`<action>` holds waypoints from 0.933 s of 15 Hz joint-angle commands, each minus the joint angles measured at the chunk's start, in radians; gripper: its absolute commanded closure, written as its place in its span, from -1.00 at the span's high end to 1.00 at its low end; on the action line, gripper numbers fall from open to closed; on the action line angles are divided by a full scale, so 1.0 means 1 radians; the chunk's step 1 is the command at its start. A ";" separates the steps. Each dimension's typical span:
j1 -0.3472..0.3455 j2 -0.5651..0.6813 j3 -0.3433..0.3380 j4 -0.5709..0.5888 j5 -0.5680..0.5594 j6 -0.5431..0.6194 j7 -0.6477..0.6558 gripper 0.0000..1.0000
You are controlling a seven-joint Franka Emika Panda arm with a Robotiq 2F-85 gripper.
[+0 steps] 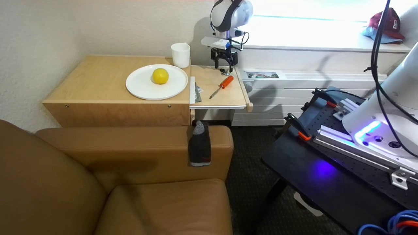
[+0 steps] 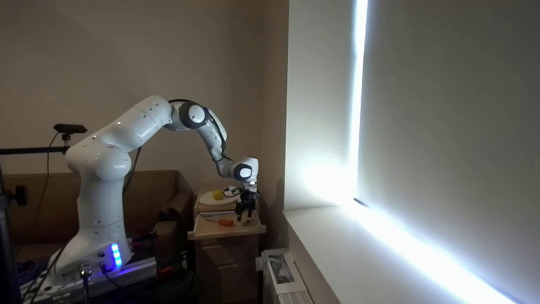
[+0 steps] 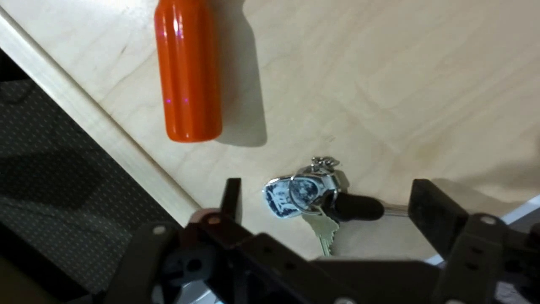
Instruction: Take the keys from the open drawer and place them on the window sill
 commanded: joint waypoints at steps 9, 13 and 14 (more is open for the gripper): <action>-0.023 0.104 -0.002 0.156 0.030 -0.096 0.003 -0.10; -0.031 0.097 -0.011 0.150 0.026 -0.120 0.002 -0.66; -0.035 0.097 -0.013 0.149 0.027 -0.128 0.002 -0.77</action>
